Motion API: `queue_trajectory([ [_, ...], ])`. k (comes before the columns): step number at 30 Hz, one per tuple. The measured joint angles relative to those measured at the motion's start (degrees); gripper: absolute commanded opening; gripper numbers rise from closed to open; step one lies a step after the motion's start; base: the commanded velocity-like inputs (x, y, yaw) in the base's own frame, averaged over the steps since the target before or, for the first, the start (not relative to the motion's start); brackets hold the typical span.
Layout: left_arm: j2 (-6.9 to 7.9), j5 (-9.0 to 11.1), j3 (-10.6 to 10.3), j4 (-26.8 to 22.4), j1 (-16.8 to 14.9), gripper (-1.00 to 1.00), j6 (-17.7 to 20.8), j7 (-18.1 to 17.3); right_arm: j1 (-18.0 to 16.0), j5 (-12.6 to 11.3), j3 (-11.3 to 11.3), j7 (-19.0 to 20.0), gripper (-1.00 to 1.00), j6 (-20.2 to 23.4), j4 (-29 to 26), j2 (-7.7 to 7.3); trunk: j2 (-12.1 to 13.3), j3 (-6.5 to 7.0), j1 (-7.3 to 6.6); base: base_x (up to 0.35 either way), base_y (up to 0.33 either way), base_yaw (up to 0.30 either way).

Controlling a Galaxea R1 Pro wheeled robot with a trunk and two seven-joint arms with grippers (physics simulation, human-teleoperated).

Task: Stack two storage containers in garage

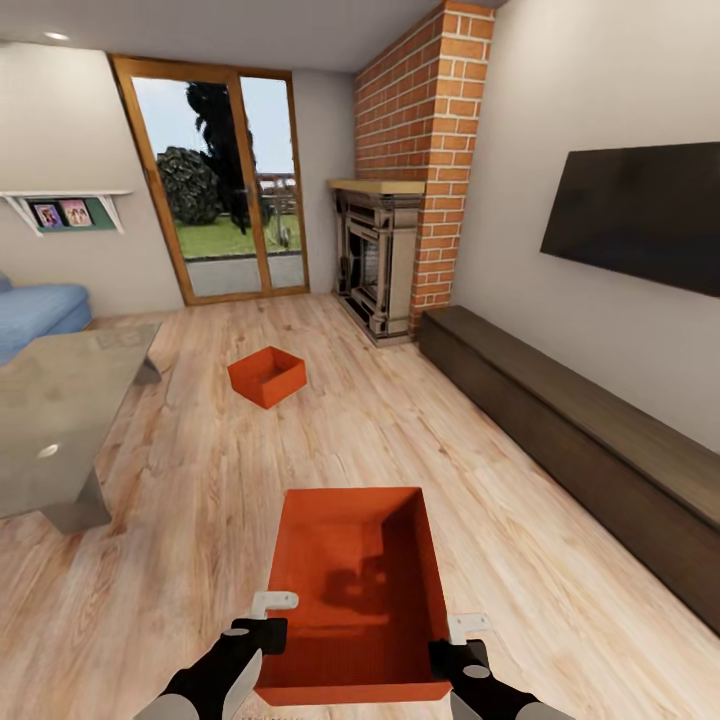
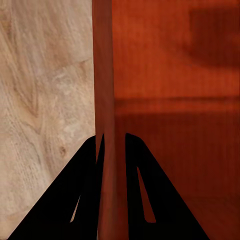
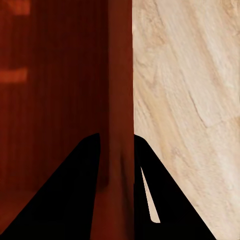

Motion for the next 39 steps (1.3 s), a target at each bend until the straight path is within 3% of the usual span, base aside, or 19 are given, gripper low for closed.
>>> queue_trajectory([
  [39,0.08,0.00,0.02,0.04,0.00,-1.00,-0.07,-0.11,0.00,-0.09,0.01,0.07,-1.00,-0.07,0.07,0.08,0.00,0.00,0.00,0.000,0.000,0.299],
])
